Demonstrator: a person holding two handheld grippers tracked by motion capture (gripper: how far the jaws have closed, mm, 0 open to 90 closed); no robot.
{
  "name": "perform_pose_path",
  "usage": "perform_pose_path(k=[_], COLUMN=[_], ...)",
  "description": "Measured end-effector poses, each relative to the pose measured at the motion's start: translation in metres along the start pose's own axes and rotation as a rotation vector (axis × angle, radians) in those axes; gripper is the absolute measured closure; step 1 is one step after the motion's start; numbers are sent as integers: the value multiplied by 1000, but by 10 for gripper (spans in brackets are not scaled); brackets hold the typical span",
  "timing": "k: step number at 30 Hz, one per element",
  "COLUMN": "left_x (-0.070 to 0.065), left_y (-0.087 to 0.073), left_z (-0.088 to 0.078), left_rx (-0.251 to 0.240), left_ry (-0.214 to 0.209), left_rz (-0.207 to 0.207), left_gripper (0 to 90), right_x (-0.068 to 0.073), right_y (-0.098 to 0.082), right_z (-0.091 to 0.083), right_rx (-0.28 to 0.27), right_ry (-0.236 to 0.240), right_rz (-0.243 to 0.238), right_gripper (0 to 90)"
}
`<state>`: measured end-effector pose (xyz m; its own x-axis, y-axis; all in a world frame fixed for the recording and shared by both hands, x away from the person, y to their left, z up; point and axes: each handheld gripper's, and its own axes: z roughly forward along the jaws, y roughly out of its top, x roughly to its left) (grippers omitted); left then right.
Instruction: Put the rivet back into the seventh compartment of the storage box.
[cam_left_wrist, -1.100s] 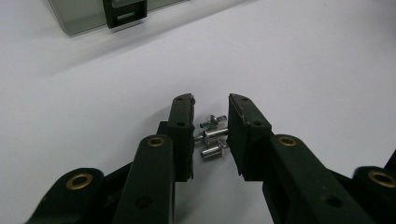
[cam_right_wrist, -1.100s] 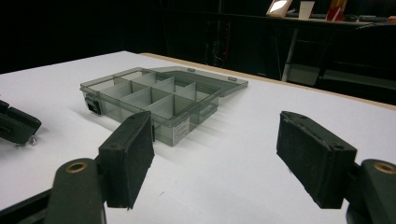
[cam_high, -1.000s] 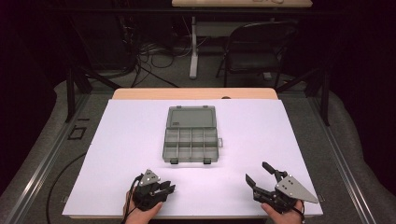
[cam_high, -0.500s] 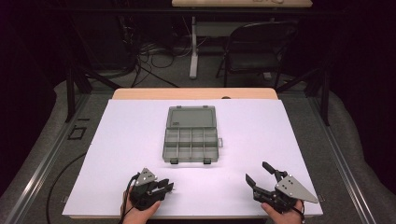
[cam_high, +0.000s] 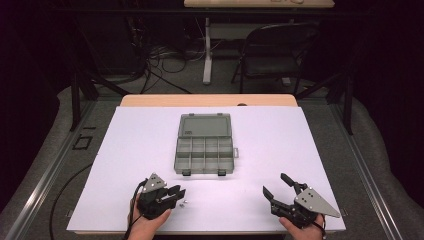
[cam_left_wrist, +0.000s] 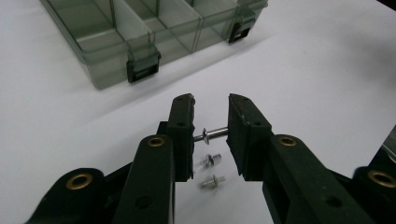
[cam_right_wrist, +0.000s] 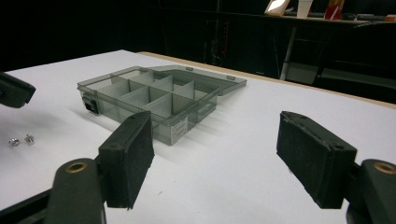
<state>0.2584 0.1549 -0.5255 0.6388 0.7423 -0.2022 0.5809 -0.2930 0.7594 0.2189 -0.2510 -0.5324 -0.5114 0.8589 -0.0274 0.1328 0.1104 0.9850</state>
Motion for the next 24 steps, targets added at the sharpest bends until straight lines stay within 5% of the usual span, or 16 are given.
perform_pose_path(k=[11,24], left_x=[-5,-8], left_y=[43,72], left_z=[6,13], left_rx=[-5,-17], left_ry=[-13,-18], left_rz=[26,19], left_gripper=[714,714], right_x=[-1,-1], right_y=[0,0], right_z=[-1,-1], right_rx=[-4,-4], right_ry=[-2,1], right_rz=[5,4], right_gripper=[267,267])
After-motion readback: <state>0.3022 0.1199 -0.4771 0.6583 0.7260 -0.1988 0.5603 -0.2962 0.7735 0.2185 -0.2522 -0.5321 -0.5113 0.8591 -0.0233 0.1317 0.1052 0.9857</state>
